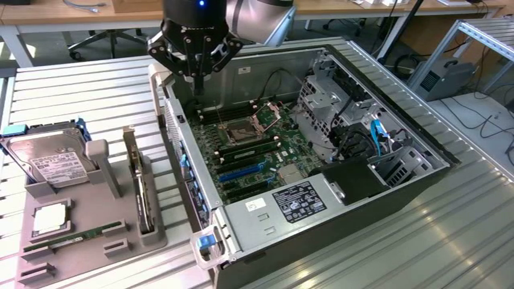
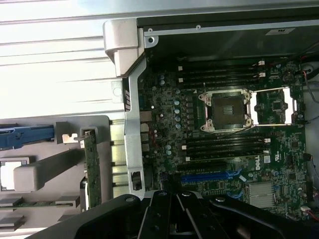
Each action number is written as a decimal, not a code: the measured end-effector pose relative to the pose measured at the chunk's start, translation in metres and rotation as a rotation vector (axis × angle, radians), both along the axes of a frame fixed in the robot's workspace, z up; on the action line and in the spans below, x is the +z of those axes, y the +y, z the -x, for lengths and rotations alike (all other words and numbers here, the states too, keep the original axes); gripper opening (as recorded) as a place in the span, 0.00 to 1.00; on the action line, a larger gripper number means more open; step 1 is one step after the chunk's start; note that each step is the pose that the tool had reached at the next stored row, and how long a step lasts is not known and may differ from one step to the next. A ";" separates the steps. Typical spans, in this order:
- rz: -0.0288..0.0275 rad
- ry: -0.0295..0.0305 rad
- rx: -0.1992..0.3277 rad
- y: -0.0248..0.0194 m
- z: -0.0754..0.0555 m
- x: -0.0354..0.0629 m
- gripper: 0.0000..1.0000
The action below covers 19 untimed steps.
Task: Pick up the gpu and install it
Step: 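Reach for the gpu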
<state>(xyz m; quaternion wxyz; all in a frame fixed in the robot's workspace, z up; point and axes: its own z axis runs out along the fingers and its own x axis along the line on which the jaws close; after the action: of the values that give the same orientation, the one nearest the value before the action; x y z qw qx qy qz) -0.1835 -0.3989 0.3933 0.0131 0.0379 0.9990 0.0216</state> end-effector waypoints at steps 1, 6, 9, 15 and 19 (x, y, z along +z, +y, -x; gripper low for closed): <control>0.0001 0.0000 0.000 0.0000 0.001 0.0000 0.11; 0.0004 0.0000 0.000 0.0000 0.003 0.0000 0.11; 0.0005 0.0000 0.000 0.0000 0.004 0.0000 0.11; 0.0009 0.0000 0.000 0.0000 0.007 0.0000 0.11; 0.0010 0.0000 0.000 0.0000 0.009 0.0000 0.11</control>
<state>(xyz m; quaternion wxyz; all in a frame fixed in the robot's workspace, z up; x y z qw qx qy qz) -0.1925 -0.3989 0.3933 0.0131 0.0379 0.9990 0.0211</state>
